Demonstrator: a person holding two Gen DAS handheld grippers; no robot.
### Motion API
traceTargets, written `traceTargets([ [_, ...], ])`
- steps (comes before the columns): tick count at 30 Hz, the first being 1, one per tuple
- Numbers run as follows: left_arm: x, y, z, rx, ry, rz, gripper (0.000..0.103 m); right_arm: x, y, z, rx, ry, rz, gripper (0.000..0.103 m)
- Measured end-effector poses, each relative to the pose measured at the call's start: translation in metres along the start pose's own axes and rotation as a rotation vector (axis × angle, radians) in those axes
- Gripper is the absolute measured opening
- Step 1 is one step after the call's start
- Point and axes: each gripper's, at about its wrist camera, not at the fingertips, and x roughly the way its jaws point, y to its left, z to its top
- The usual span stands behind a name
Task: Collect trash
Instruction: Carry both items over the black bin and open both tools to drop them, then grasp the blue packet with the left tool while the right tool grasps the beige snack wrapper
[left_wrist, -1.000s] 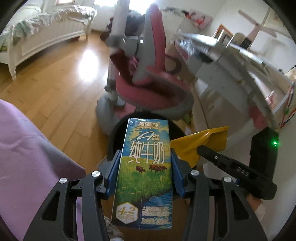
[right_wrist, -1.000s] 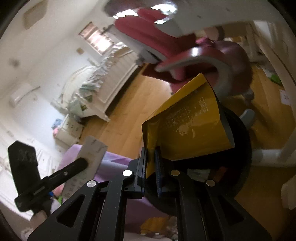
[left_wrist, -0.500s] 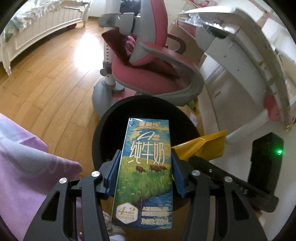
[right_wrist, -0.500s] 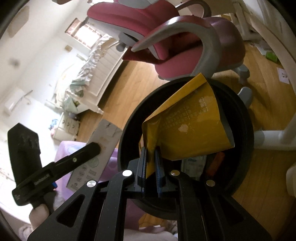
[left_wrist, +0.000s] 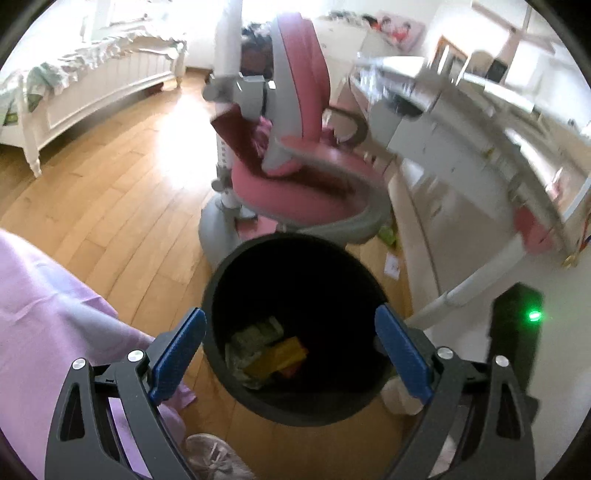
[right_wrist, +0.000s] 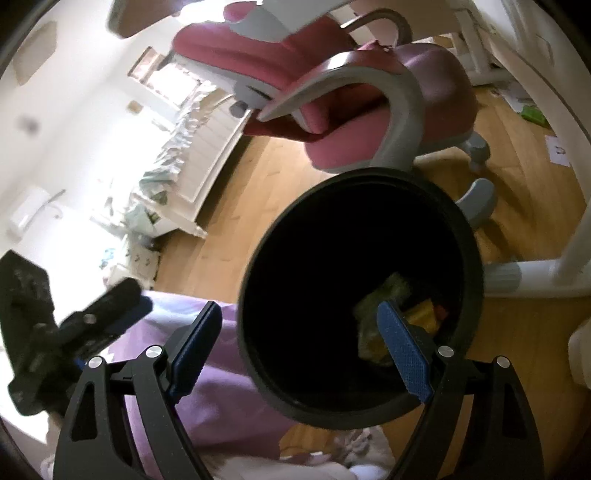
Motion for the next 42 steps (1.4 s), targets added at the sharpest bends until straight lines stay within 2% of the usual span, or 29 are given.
traceTargets([
  [7,-0.096,0.046,-0.023,-0.142,-0.163,0.064,0.098,0.003,0.063,-0.017,-0.123,0.049,0.072,0.085],
  [13,-0.183,0.117,-0.066,-0.322,-0.29,0.196,0.098,0.009,0.144,-0.048,-0.301,0.106,0.153,0.085],
  [20,-0.282,0.198,-0.143,-0.522,-0.388,0.493,0.098,0.023,0.236,-0.093,-0.51,0.211,0.242,0.085],
  [22,-0.3,0.221,-0.163,-0.568,-0.394,0.579,0.098,0.028,0.265,-0.107,-0.569,0.244,0.275,0.085],
  [23,-0.308,0.236,-0.172,-0.594,-0.372,0.638,0.098,0.031,0.28,-0.114,-0.599,0.261,0.293,0.085],
  [25,-0.315,0.262,-0.189,-0.645,-0.336,0.695,0.097,0.04,0.31,-0.129,-0.656,0.295,0.326,0.085],
  [27,-0.321,0.283,-0.204,-0.692,-0.323,0.705,0.097,0.054,0.343,-0.143,-0.7,0.341,0.359,0.085],
  [30,-0.318,0.308,-0.22,-0.744,-0.28,0.705,0.096,0.076,0.388,-0.162,-0.783,0.355,0.367,0.085],
  [32,-0.313,0.322,-0.223,-0.766,-0.253,0.695,0.091,0.092,0.406,-0.166,-0.839,0.351,0.368,0.085],
  [34,-0.306,0.331,-0.229,-0.786,-0.234,0.681,0.081,0.11,0.429,-0.175,-0.94,0.323,0.377,0.085],
  [36,-0.305,0.338,-0.23,-0.785,-0.242,0.685,0.08,0.125,0.44,-0.181,-1.023,0.311,0.37,0.085],
  [38,-0.303,0.344,-0.225,-0.775,-0.24,0.687,0.08,0.145,0.452,-0.188,-1.09,0.345,0.385,0.085],
  [42,-0.296,0.345,-0.221,-0.743,-0.225,0.712,0.079,0.175,0.462,-0.201,-1.19,0.401,0.357,0.084],
])
